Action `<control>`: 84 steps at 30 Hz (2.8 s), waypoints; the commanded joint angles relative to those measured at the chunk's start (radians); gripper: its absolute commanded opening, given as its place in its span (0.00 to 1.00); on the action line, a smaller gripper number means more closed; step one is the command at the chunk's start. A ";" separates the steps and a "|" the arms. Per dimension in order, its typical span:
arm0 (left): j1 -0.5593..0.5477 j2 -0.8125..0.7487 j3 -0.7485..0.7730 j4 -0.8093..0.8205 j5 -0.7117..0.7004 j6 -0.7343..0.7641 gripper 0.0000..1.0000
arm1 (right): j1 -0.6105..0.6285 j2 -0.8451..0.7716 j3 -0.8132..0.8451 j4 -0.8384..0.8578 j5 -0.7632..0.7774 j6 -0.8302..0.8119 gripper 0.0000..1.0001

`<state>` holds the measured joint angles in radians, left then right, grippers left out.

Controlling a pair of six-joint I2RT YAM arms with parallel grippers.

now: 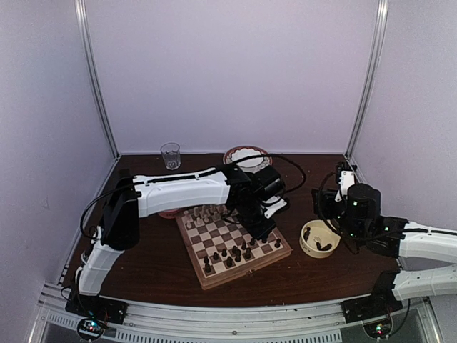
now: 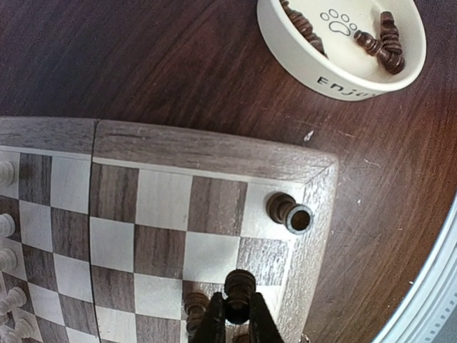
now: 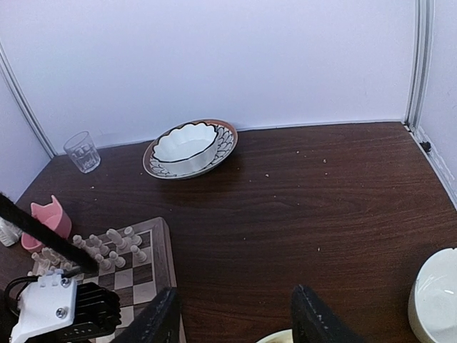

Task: Set up the chess pieces on the board
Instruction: Place the pawn on b7, then pick up the chess pile from the storage box.

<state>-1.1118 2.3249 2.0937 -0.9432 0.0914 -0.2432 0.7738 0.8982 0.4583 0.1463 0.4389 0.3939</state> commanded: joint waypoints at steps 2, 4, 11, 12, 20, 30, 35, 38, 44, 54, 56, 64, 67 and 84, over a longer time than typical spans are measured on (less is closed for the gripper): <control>-0.007 0.030 0.048 -0.003 -0.006 0.021 0.05 | -0.007 0.012 -0.011 0.014 0.023 0.009 0.55; -0.007 0.036 0.050 -0.007 -0.011 0.025 0.05 | -0.007 0.015 -0.009 0.015 0.021 0.010 0.55; -0.008 0.058 0.054 -0.009 -0.018 0.030 0.05 | -0.007 0.022 -0.007 0.017 0.014 0.009 0.55; -0.007 0.062 0.058 -0.013 -0.017 0.031 0.05 | -0.006 0.021 -0.007 0.016 0.013 0.009 0.55; -0.009 0.069 0.066 -0.023 -0.041 0.035 0.12 | -0.007 0.026 -0.005 0.016 0.008 0.008 0.55; -0.009 0.068 0.069 -0.026 -0.076 0.043 0.12 | -0.008 0.033 -0.001 0.016 -0.001 0.008 0.55; -0.009 0.067 0.072 -0.029 -0.075 0.042 0.17 | -0.009 0.043 0.003 0.017 -0.009 0.008 0.55; -0.009 0.065 0.075 -0.028 -0.064 0.044 0.25 | -0.010 0.052 0.008 0.016 -0.017 0.006 0.55; -0.009 0.065 0.102 -0.029 -0.067 0.043 0.43 | -0.010 0.059 0.012 0.014 -0.025 0.005 0.55; -0.009 -0.127 0.070 -0.027 -0.172 0.057 0.47 | -0.010 0.028 0.021 -0.044 -0.028 0.011 0.53; -0.010 -0.205 -0.005 0.003 -0.226 0.058 0.47 | -0.010 0.040 0.043 -0.096 -0.033 0.019 0.52; 0.014 -0.627 -0.598 0.388 -0.460 0.036 0.57 | -0.054 0.160 0.198 -0.522 -0.073 0.178 0.50; 0.037 -0.752 -0.806 0.561 -0.473 0.027 0.63 | -0.076 0.189 0.194 -0.551 -0.193 0.255 0.47; 0.136 -0.912 -1.224 1.002 -0.394 -0.013 0.72 | -0.157 0.472 0.259 -0.550 -0.367 0.512 0.32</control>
<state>-0.9768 1.4548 0.8719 -0.0597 -0.3218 -0.2382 0.6323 1.3472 0.7216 -0.4210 0.0902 0.8352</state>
